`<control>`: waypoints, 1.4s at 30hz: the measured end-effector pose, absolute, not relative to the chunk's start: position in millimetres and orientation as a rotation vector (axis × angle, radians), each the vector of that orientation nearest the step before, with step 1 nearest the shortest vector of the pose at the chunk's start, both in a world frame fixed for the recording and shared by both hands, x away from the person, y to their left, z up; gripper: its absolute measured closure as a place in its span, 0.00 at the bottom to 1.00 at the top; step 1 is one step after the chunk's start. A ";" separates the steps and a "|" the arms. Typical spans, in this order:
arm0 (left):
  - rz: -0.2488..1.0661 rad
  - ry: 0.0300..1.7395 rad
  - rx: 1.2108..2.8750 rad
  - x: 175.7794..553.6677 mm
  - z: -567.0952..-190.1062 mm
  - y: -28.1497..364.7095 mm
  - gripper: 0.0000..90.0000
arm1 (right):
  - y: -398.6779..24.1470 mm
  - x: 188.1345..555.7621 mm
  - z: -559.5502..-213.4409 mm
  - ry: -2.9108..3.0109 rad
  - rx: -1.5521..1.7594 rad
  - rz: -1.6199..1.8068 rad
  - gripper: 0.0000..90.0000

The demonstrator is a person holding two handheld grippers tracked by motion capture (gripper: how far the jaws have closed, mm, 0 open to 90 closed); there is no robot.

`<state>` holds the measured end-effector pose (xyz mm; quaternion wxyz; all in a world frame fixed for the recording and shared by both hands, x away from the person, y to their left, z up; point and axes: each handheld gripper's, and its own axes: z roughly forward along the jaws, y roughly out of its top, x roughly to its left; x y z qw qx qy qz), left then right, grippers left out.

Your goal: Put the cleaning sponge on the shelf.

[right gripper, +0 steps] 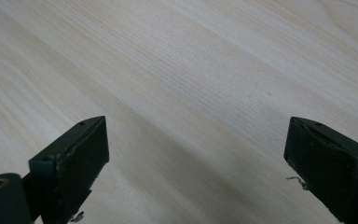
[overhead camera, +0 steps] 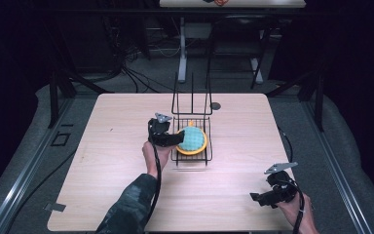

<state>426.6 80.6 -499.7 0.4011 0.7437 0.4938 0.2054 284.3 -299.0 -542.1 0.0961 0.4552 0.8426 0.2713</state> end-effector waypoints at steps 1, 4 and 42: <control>0.524 1.252 1.874 425.2 -497.5 84.1 0.26 | -299.1 284.6 -542.2 2.496 1.342 0.802 0.07; 0.533 1.257 1.870 422.2 -491.7 94.1 0.23 | -298.5 284.7 -542.6 2.492 1.339 0.804 0.07; 0.456 1.196 2.077 338.5 -471.9 163.4 0.00 | -296.7 284.1 -542.5 2.500 1.337 0.789 0.07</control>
